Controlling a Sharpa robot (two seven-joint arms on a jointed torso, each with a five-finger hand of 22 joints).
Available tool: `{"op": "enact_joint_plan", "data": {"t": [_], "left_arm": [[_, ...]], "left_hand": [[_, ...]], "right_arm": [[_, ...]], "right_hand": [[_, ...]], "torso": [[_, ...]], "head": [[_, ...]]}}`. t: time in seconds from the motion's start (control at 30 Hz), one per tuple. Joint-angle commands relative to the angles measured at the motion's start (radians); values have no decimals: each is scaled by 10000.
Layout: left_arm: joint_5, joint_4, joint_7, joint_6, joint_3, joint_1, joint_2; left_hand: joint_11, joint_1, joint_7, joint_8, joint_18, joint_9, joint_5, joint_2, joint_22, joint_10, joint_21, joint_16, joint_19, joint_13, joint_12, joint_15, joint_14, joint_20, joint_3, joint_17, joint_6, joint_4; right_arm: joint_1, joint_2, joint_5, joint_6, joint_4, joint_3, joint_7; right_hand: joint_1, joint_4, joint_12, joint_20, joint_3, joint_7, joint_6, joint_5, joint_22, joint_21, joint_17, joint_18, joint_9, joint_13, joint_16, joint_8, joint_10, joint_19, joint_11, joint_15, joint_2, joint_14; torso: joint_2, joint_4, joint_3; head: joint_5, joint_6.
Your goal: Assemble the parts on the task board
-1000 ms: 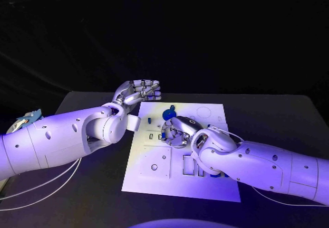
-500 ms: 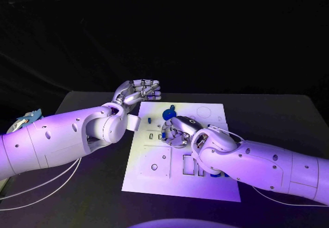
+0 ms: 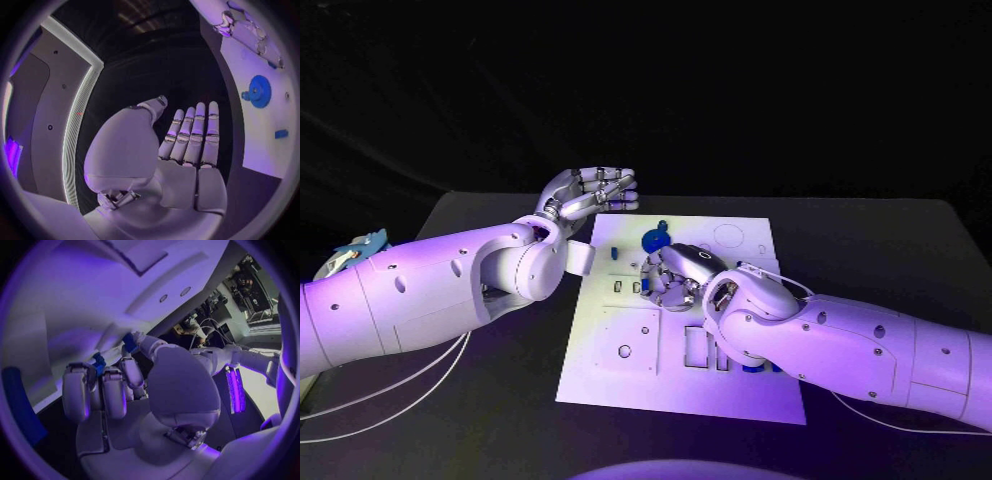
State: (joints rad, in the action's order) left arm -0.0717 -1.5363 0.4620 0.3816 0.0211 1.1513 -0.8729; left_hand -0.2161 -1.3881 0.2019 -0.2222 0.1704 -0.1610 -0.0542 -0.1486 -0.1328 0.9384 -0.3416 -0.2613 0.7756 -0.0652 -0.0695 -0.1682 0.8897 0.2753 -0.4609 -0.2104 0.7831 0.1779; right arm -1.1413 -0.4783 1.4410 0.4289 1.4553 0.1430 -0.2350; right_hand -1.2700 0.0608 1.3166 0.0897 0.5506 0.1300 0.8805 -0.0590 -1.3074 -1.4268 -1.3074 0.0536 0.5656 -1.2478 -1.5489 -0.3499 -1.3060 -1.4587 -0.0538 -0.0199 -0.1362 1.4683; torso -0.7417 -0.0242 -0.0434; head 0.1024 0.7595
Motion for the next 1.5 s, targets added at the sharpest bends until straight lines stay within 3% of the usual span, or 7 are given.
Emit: {"op": "enact_joint_plan", "data": {"t": [0.03, 0.57, 0.9, 1.5], "left_arm": [[20, -25, 44, -164, 5, 12, 7], [20, -19, 37, -167, 5, 12, 6], [20, -14, 13, -169, 5, 12, 8], [20, -10, 1, -166, 5, 12, 5]], "left_hand": [[-2, 95, 696, 43, 110, 14, 14, 1, 10, 7, -51, 59, -9, -6, 31, -37, -52, 37, -21, -13, 29, -21], [-9, 117, 703, 58, 109, 18, 14, -5, 19, -10, -53, 75, -25, -3, 37, -43, -62, 40, -42, -23, 20, -48], [-9, 117, 703, 58, 109, 18, 14, -5, 19, -10, -53, 75, -25, -3, 37, -43, -62, 40, -42, -23, 20, -48], [-9, 117, 703, 58, 109, 18, 14, -5, 19, -10, -53, 75, -25, -3, 37, -43, -62, 40, -42, -23, 20, -48]], "right_arm": [[29, -18, 166, -373, -25, 25, -234], [29, -15, 177, -93, -9, 25, -158], [29, -9, 141, 20, -11, 26, -49], [29, -15, 57, 201, 2, 27, 113]], "right_hand": [[4, -58, -49, 38, -12, 44, 49, 29, -1385, 52, -2082, -101, -9, 13, -32, -52, 86, 20, -5, 59, -99, 895], [85, -52, -101, 64, -78, 101, -54, 36, -1368, 88, -2068, -94, -92, 66, -26, 14, 160, 41, -52, 96, -242, 891], [293, 56, -261, 182, -245, 290, -479, 42, -1329, 173, -2007, -78, -348, 243, -1, 296, 395, 90, -222, 240, -530, 873], [550, 360, -304, 297, -770, 408, -867, 33, -1313, 244, -1975, -63, -680, 317, 12, 578, 527, 122, -342, 350, -806, 862]], "torso": [[-2, -2, 2], [0, 0, 0], [-1, 4, -1], [-4, 5, 1]], "head": [[-2, 2], [-7, 11], [-7, 19], [-13, 37]]}}
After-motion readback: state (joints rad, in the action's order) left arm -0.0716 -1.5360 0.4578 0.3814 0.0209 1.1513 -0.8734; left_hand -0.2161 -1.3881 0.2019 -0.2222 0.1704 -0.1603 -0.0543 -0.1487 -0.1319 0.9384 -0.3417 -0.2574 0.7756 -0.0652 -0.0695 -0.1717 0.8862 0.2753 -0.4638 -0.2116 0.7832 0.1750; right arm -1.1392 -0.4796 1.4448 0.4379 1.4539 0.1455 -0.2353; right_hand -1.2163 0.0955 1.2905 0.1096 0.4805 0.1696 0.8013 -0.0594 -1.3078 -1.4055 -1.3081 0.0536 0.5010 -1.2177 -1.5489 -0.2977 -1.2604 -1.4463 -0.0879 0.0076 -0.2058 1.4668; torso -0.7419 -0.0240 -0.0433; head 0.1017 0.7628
